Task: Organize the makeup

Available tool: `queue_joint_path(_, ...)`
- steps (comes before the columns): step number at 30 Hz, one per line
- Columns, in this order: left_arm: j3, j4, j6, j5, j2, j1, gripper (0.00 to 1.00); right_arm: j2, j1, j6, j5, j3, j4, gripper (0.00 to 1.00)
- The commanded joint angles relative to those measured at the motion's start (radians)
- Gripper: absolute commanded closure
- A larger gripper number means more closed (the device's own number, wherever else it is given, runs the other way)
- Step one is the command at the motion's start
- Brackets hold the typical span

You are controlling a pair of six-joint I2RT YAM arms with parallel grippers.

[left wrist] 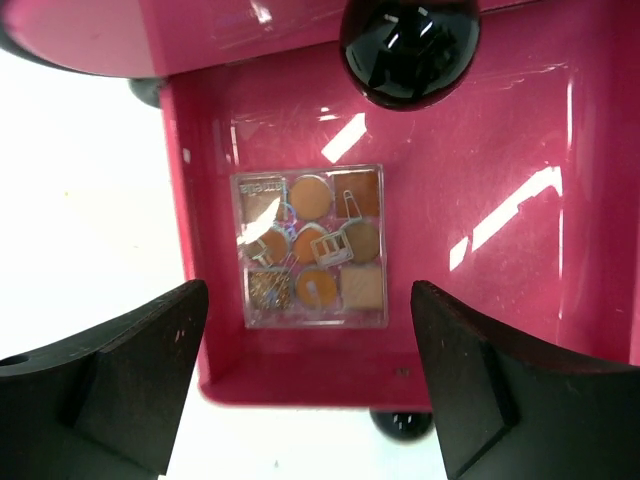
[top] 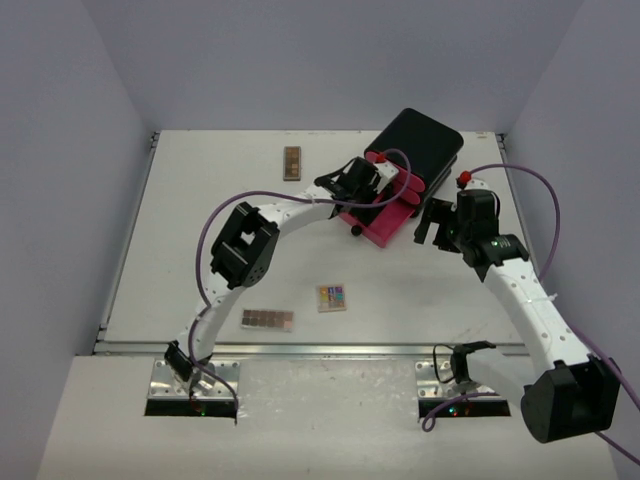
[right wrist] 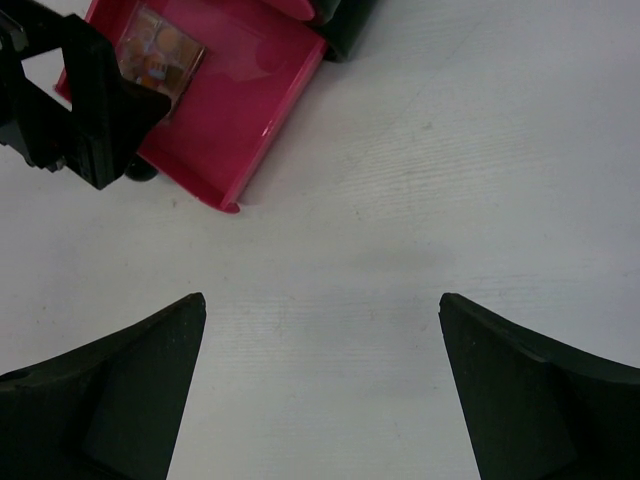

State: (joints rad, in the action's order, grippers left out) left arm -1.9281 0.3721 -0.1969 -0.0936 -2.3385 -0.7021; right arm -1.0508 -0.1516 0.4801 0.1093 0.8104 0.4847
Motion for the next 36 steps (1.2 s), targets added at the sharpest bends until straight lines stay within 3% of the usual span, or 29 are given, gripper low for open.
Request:
queue_joint_path(1,0.105,0.045,-0.02,-0.034,0.238,-0.004,0.2,0.034,0.006,-0.044,-0.145,0.046,0.03,0.01)
queue_joint_path(6,0.29,0.093,-0.046,-0.096,0.409,0.0,0.2,0.001,-0.011,-0.028,-0.259,0.084,0.07,0.02)
queue_joint_path(10,0.404,0.094,-0.049,-0.094,0.554,0.053,0.18,-0.055,-0.177,0.019,-0.157,0.109,0.047,0.03)
queue_joint_path(16,0.484,0.153,0.008,0.048,0.699,0.287,0.19,-0.307,-0.478,0.15,0.042,0.213,0.081,0.02)
queue_joint_path(24,0.891,-0.03,-0.083,0.087,0.997,0.57,0.16,-0.618,-0.725,0.293,0.15,0.373,0.148,0.01)
queue_joint_path(28,1.006,-0.078,-0.109,0.145,1.038,0.66,0.16,-0.724,-0.789,0.312,0.152,0.397,0.151,0.01)
queue_joint_path(32,1.076,-0.135,-0.094,0.156,1.029,0.682,0.16,-0.802,-0.815,0.318,0.092,0.395,0.123,0.01)
queue_joint_path(36,1.102,-0.156,-0.069,0.189,1.01,0.684,0.16,-0.834,-0.816,0.345,0.157,0.379,0.149,0.01)
